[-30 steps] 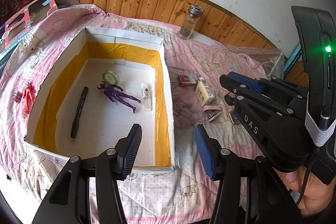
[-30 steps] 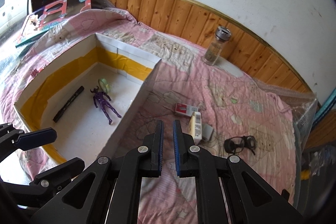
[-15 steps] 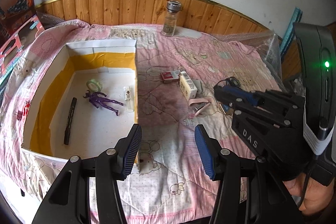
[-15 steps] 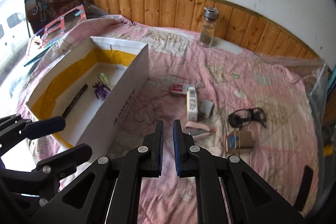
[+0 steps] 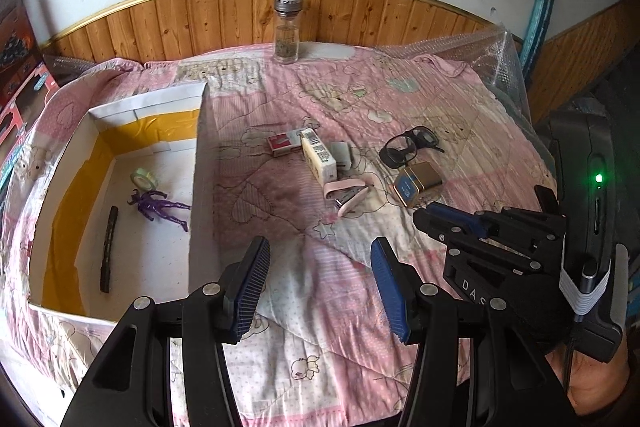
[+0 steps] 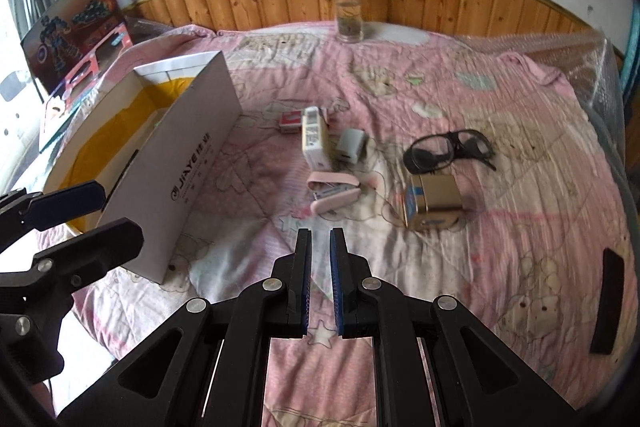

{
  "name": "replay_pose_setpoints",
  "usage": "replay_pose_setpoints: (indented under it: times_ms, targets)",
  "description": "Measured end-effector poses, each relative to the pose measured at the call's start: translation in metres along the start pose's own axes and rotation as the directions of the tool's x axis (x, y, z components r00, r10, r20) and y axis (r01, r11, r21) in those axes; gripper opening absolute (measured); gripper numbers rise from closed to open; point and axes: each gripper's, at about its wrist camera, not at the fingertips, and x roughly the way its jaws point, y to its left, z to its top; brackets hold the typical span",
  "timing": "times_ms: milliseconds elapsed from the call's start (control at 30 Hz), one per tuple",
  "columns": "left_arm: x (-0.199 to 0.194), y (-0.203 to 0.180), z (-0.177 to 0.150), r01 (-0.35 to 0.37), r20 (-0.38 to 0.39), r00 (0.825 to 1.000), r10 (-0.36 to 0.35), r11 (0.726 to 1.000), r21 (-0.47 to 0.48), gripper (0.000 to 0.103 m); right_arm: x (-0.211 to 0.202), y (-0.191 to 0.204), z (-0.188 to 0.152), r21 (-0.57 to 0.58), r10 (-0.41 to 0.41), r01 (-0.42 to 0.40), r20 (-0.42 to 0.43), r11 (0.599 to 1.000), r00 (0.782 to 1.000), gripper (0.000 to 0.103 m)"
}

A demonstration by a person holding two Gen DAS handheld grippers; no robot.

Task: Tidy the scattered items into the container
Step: 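Move both grippers back toward the pink stapler and gold tin box, then grasp the gold tin box with the right gripper while the left gripper approaches the pink stapler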

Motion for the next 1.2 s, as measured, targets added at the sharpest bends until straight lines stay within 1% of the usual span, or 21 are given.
replay_pose_setpoints:
  times_ms: [67, 167, 200, 367, 467, 567, 633, 767, 833, 933, 967, 1033, 1067, 1133, 1200]
  targets:
    - [0.004, -0.007, 0.002, -0.010, -0.002, 1.000, 0.010, 1.000, 0.018, 0.054, 0.001, -0.011, -0.002, 0.027, 0.021, -0.021, 0.000, 0.999, 1.000, 0.012]
    - [0.012, -0.015, 0.005, -0.020, -0.010, 1.000, 0.021, 0.999, 0.035, 0.054, 0.002, -0.030, -0.005, 0.093, 0.067, -0.068, 0.012, 0.993, 0.998, 0.027]
    - [0.015, -0.016, 0.007, -0.015, -0.015, 1.000, 0.015, 0.999, 0.032, 0.054, 0.003, -0.036, -0.006, 0.114, 0.076, -0.077, 0.015, 0.990, 0.997, 0.028]
    - [0.038, -0.020, 0.015, 0.043, -0.055, 0.997, -0.044, 0.999, -0.021, 0.054, 0.008, -0.071, -0.007, 0.190, 0.087, -0.088, 0.017, 0.978, 0.996, 0.028]
    - [0.053, -0.023, 0.022, 0.066, -0.074, 0.995, -0.069, 0.997, -0.042, 0.054, 0.013, -0.089, -0.006, 0.222, 0.094, -0.094, 0.014, 0.970, 0.996, 0.029]
    - [0.071, -0.026, 0.029, 0.088, -0.087, 0.992, -0.093, 0.994, -0.062, 0.055, 0.021, -0.107, -0.003, 0.264, 0.114, -0.113, 0.011, 0.958, 0.993, 0.032]
    - [0.088, -0.026, 0.034, 0.104, -0.095, 0.989, -0.112, 0.991, -0.083, 0.060, 0.028, -0.116, -0.002, 0.276, 0.114, -0.111, 0.003, 0.955, 0.993, 0.033]
    - [0.125, -0.025, 0.040, 0.130, -0.132, 0.981, -0.145, 0.985, -0.114, 0.060, 0.049, -0.133, 0.004, 0.288, 0.124, -0.111, -0.026, 0.951, 0.992, 0.034]
    - [0.144, -0.024, 0.042, 0.136, -0.145, 0.977, -0.154, 0.982, -0.128, 0.060, 0.060, -0.142, 0.007, 0.323, 0.156, -0.138, -0.030, 0.936, 0.987, 0.035]
    - [0.170, -0.018, 0.044, 0.129, -0.149, 0.977, -0.152, 0.979, -0.155, 0.060, 0.071, -0.154, 0.012, 0.357, 0.157, -0.141, -0.016, 0.923, 0.987, 0.036]
    - [0.177, -0.016, 0.044, 0.129, -0.145, 0.977, -0.153, 0.978, -0.165, 0.060, 0.072, -0.155, 0.015, 0.352, 0.157, -0.145, -0.006, 0.925, 0.988, 0.038]
    - [0.189, -0.013, 0.044, 0.134, -0.131, 0.979, -0.158, 0.975, -0.177, 0.060, 0.070, -0.148, 0.022, 0.289, 0.151, -0.149, 0.015, 0.946, 0.988, 0.044]
    - [0.193, -0.013, 0.044, 0.143, -0.123, 0.979, -0.165, 0.975, -0.173, 0.060, 0.070, -0.141, 0.025, 0.243, 0.146, -0.144, 0.011, 0.959, 0.989, 0.051]
    - [0.202, -0.015, 0.044, 0.143, -0.113, 0.981, -0.159, 0.979, -0.144, 0.060, 0.074, -0.129, 0.028, 0.163, 0.134, -0.131, -0.008, 0.978, 0.991, 0.055]
    - [0.212, -0.017, 0.043, 0.146, -0.104, 0.982, -0.158, 0.982, -0.117, 0.060, 0.085, -0.116, 0.027, 0.073, 0.101, -0.099, -0.033, 0.992, 0.994, 0.060]
